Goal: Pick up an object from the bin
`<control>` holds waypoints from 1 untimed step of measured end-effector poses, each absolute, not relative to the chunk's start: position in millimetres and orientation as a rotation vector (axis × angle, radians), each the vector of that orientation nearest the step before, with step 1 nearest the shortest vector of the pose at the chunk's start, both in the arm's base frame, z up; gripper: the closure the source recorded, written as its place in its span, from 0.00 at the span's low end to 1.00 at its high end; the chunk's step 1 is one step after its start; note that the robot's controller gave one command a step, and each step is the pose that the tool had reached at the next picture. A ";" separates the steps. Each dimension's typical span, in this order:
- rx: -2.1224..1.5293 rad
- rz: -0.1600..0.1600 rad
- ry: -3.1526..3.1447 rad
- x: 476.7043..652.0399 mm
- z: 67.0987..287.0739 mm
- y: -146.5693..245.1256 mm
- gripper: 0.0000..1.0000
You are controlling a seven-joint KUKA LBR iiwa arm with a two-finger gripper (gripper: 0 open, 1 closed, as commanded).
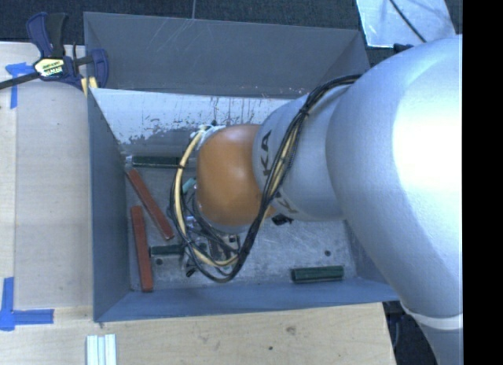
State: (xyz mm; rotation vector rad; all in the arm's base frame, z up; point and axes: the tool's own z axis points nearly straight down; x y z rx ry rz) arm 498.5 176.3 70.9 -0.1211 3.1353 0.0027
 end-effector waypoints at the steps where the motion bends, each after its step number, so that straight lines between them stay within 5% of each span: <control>1: -0.092 0.004 3.130 493.5 193.5 160.7 1.00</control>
Offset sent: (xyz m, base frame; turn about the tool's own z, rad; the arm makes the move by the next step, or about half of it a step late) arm -0.0069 -0.0156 0.1178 0.0174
